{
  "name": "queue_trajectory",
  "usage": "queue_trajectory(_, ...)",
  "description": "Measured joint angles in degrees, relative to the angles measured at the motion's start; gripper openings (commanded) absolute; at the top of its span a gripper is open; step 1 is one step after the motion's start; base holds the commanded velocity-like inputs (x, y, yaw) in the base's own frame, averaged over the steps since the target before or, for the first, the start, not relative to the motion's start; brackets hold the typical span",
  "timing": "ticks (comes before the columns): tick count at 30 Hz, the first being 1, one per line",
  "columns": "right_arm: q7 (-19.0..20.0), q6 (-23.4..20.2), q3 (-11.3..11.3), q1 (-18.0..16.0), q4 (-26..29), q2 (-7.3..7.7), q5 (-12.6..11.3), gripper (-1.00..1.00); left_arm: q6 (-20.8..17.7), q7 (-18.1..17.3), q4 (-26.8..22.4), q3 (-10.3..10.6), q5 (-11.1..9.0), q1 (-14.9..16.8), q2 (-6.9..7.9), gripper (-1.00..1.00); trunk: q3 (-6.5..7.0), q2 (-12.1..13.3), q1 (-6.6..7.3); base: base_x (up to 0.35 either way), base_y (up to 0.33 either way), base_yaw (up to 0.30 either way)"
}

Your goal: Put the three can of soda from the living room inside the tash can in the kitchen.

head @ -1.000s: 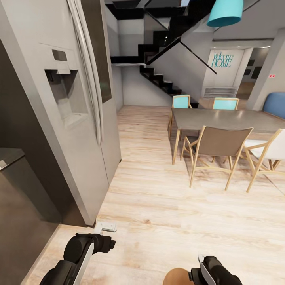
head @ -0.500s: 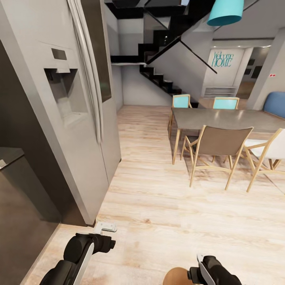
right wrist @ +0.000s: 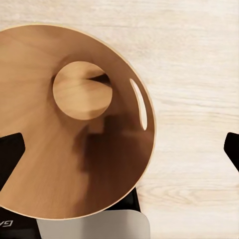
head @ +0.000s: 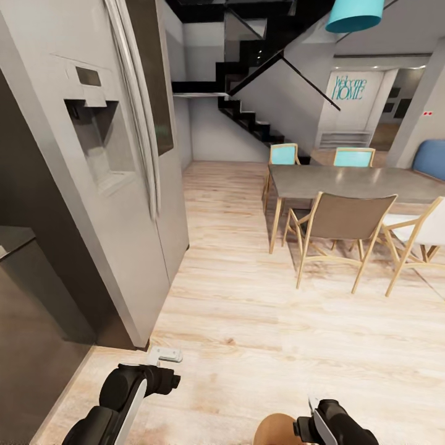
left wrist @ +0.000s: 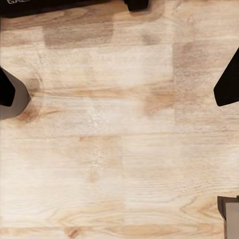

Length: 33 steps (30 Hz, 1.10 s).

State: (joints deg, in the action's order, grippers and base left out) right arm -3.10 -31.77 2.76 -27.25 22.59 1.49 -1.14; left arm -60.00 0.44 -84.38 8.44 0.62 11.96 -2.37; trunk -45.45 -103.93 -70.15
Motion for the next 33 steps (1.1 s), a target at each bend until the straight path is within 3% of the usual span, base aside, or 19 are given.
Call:
queue_trajectory(7,0.1,0.0,0.1,0.0,0.0,0.16,-0.1,1.00,0.0,0.0,0.0,0.0,0.0,0.0,0.00,1.00,-1.27,-2.8,-1.53,0.000,0.000,0.000)
queue_trajectory(12,0.1,0.0,0.1,0.0,0.0,0.17,-0.1,1.00,0.0,0.0,0.0,0.0,0.0,0.0,0.00,1.00,-1.28,-2.8,-1.54,0.000,0.000,0.000)
queue_trajectory(20,0.3,0.0,0.1,0.0,0.0,0.27,0.0,1.00,0.0,0.0,0.0,0.0,0.0,0.0,0.00,1.00,-2.71,-6.0,-3.29,0.000,0.000,0.000)
queue_trajectory(27,0.2,0.0,0.2,0.0,0.0,0.43,0.0,1.00,0.0,0.0,0.0,0.0,0.0,0.0,0.00,1.00,-2.72,-6.0,-3.29,0.000,0.000,0.000)
queue_trajectory(33,0.2,0.0,0.3,0.0,-0.1,1.52,-0.1,1.00,0.0,0.1,0.1,0.0,0.0,0.0,-0.04,1.00,-2.72,-6.0,-3.29,0.000,0.000,0.000)
